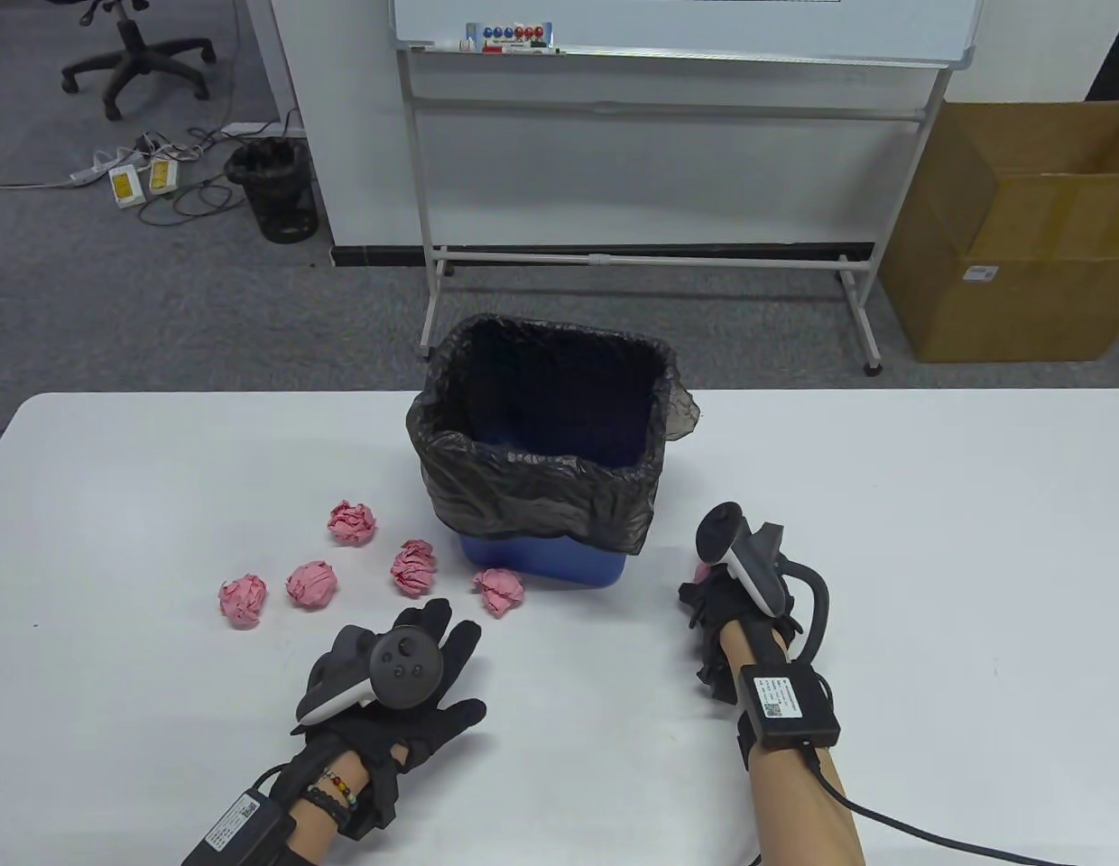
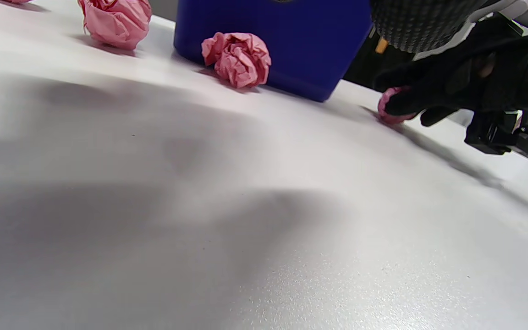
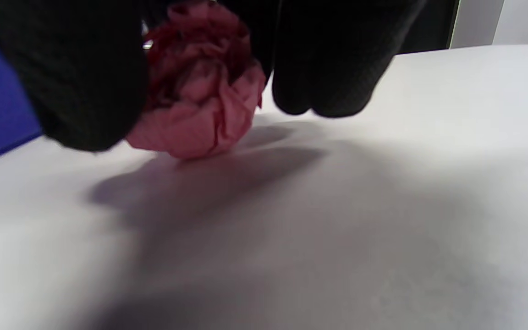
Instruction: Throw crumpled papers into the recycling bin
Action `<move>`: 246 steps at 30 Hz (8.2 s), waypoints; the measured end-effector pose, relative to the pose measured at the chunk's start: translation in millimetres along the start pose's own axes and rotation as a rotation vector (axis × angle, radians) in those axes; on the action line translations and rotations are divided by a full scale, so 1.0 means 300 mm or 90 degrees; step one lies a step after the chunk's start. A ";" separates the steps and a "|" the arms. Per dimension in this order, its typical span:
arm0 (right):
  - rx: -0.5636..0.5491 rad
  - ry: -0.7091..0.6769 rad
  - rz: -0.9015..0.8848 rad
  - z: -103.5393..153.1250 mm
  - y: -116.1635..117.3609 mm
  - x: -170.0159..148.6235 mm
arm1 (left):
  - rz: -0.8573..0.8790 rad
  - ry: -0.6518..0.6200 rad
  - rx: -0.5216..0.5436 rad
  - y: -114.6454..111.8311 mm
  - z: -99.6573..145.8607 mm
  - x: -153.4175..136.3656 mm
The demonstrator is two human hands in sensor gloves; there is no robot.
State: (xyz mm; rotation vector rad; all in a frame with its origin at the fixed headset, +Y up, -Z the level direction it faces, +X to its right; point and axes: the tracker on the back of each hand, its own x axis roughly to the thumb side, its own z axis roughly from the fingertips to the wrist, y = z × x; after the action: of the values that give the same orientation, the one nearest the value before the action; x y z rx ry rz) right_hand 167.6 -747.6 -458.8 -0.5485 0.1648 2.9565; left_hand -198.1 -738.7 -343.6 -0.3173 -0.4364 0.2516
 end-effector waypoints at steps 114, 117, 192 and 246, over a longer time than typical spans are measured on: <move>-0.009 -0.460 -0.118 0.616 -0.105 0.292 | -0.003 0.027 0.047 0.013 -0.007 -0.005; -0.007 -0.457 -0.101 0.615 -0.071 0.284 | -0.006 0.038 0.050 0.013 -0.012 -0.012; 0.059 -0.407 -0.069 0.578 -0.032 0.221 | 0.029 0.468 0.148 0.344 -0.026 -0.428; 0.069 -0.409 -0.080 0.570 -0.023 0.223 | 0.372 -0.097 0.435 0.733 -0.244 0.280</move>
State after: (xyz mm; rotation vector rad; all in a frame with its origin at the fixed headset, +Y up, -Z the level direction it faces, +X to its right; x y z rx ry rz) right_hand 46.9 -711.2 -325.1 0.3955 0.2080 2.8078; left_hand -129.0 -528.7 -452.5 0.2589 -0.3744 0.9736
